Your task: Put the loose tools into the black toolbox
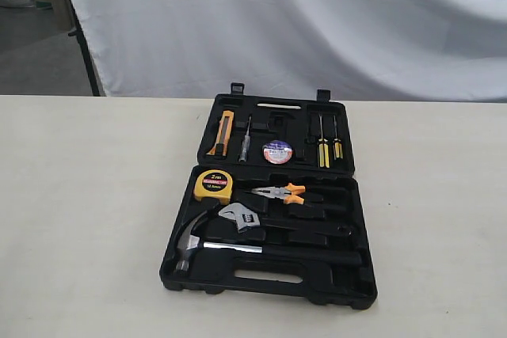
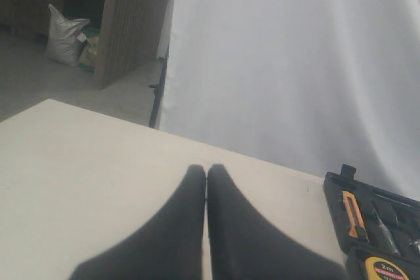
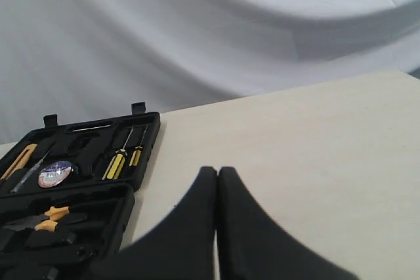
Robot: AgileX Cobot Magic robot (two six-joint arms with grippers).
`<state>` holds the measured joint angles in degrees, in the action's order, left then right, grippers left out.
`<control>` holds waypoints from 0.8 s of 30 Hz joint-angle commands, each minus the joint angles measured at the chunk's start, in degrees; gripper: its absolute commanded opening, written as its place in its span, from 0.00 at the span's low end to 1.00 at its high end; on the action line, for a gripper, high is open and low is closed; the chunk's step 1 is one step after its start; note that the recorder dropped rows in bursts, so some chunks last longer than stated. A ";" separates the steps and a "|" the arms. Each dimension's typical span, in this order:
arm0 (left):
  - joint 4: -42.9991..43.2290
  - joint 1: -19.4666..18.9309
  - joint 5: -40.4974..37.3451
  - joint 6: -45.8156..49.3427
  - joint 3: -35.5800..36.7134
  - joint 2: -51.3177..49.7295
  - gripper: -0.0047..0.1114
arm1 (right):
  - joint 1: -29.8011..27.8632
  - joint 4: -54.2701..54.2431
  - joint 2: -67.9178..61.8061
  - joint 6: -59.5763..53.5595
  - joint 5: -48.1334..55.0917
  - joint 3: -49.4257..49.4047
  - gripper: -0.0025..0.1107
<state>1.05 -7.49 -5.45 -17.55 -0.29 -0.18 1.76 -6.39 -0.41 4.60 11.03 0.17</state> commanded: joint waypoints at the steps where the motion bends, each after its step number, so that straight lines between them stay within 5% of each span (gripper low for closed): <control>1: 0.25 -1.45 0.41 -0.27 -0.15 0.18 0.05 | -0.32 0.46 0.41 -0.82 0.44 -0.17 0.02; 24: 0.25 -1.45 0.41 -0.27 -0.15 0.18 0.05 | -0.32 0.46 0.41 0.08 0.44 -0.17 0.02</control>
